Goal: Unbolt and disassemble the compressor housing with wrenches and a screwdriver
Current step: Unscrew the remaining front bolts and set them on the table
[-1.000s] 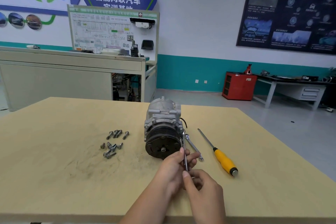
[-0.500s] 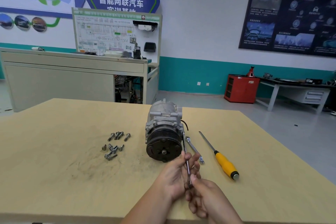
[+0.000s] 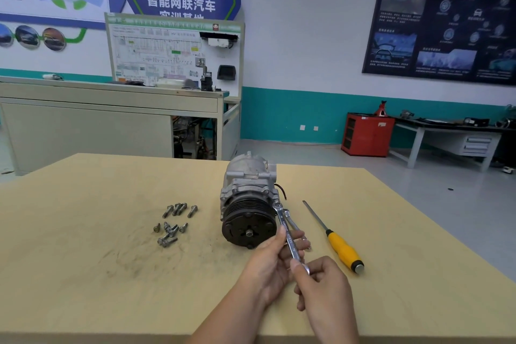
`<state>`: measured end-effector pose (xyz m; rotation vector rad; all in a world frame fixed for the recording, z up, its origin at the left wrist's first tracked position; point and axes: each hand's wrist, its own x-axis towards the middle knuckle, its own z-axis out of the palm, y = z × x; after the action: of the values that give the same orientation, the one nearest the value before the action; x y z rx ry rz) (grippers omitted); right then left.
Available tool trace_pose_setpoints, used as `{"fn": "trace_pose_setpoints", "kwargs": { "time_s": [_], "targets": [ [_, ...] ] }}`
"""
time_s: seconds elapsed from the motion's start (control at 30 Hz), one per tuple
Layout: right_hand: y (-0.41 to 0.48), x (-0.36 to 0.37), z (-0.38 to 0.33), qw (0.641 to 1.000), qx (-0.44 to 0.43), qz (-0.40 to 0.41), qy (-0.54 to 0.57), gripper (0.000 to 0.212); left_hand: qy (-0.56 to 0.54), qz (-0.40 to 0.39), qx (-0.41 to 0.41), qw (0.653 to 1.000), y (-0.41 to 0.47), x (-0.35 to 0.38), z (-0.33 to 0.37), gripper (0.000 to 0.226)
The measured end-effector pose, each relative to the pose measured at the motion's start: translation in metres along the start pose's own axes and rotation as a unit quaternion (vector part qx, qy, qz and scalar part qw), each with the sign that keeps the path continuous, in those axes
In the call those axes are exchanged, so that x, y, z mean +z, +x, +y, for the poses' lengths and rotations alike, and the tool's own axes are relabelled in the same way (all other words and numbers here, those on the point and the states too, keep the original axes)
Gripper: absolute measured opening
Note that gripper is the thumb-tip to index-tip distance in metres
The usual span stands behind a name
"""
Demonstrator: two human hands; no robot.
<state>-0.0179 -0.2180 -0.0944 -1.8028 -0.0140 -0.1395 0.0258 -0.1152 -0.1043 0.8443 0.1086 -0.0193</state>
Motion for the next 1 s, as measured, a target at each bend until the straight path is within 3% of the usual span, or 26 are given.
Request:
{"fn": "trace_pose_setpoints", "kwargs": {
  "time_s": [0.13, 0.27, 0.37, 0.53, 1.0],
  "targets": [
    [-0.001, 0.004, -0.001, 0.996, -0.055, 0.046, -0.053, 0.029, 0.018, -0.011, 0.005, 1.0, -0.002, 0.001, -0.001, 0.031],
    [-0.006, 0.011, 0.001, 0.986, -0.104, 0.043, -0.126, 0.037, -0.042, -0.007, 0.005, 0.999, -0.003, -0.002, 0.0, 0.024],
    [-0.006, 0.01, 0.003, 0.991, -0.077, 0.044, -0.097, 0.032, -0.047, -0.006, 0.007, 0.999, -0.004, -0.003, 0.0, 0.022],
    [-0.007, 0.005, 0.007, 0.998, -0.023, 0.033, -0.043, 0.029, 0.044, -0.02, 0.01, 0.999, -0.008, -0.003, 0.0, 0.022],
    [-0.003, 0.008, 0.011, 0.989, -0.11, 0.063, -0.079, 0.032, 0.045, -0.023, 0.014, 0.999, -0.003, -0.005, -0.001, 0.03]
  ]
}}
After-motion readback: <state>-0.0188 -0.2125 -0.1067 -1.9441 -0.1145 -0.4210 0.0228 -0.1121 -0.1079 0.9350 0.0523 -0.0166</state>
